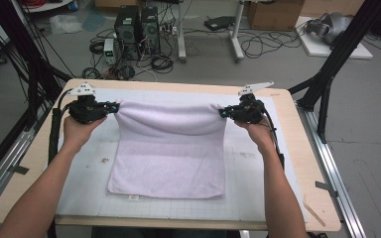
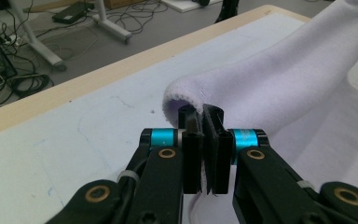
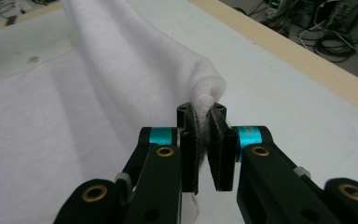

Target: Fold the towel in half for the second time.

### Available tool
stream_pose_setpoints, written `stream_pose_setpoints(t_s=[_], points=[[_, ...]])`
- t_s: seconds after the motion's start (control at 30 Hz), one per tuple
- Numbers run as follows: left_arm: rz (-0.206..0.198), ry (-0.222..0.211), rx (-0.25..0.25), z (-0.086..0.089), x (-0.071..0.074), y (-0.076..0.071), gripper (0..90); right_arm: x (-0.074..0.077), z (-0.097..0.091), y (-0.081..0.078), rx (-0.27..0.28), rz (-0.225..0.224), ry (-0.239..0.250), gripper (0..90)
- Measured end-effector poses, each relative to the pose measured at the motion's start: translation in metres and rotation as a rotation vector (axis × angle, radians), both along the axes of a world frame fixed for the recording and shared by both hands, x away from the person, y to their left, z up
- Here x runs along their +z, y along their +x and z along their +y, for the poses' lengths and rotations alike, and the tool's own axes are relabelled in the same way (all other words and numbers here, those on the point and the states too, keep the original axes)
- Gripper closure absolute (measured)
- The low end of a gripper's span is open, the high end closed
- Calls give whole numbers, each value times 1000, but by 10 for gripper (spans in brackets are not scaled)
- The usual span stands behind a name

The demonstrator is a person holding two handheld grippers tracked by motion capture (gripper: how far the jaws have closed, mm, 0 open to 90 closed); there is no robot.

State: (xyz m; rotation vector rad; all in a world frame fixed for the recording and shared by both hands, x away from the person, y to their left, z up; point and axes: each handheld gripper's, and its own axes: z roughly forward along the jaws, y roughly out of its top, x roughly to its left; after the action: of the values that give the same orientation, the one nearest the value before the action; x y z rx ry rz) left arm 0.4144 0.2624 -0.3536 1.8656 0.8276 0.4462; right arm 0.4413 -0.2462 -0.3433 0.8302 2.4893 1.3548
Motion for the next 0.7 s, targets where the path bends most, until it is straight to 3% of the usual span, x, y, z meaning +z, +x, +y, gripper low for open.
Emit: stream_pose_setpoints(t_s=[0.17,0.33,0.47,0.7], points=[[-9,2,-45,4,-8,-26,861,-5,-4,-27,45,-9,6,845],[-18,5,-95,9,-25,-63,861,-14,-8,-60,89,-19,22,845],[14,4,-126,18,-43,-89,860,-27,-7,-86,114,-18,32,844],[60,27,-178,16,-65,-116,849,-56,-8,-112,127,32,0,832]])
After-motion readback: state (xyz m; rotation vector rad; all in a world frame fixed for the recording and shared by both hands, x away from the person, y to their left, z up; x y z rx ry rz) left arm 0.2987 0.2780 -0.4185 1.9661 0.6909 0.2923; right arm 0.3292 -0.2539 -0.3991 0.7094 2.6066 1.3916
